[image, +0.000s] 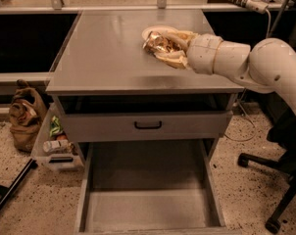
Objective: Pick orange can from middle drawer and place on counter
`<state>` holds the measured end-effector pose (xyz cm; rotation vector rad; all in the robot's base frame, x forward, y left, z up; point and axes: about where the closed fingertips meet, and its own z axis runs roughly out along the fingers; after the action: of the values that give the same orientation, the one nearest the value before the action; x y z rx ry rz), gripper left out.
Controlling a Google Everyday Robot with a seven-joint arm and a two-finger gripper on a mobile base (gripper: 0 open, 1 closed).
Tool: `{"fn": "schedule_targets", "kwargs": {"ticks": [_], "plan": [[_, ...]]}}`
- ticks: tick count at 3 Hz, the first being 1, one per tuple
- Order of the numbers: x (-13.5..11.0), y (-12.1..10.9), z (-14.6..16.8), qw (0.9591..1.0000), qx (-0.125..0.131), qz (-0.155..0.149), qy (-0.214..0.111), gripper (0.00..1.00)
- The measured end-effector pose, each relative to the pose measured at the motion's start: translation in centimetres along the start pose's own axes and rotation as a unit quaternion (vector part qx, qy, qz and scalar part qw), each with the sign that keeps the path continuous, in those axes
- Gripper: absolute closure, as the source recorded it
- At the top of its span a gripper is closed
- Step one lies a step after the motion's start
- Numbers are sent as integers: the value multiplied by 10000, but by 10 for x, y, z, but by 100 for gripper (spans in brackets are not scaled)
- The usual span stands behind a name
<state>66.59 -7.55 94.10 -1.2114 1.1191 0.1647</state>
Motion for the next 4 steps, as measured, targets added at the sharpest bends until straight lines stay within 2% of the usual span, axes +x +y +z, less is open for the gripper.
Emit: {"fn": "schedule_targets", "kwargs": {"ticks": [1,2,4], "plan": [[8,-1,15,9993,-315,-53,186,100],[14,10,23,9974,-667,-19,278,100],[25,45,32,9921,-1191,300,269,100]]}}
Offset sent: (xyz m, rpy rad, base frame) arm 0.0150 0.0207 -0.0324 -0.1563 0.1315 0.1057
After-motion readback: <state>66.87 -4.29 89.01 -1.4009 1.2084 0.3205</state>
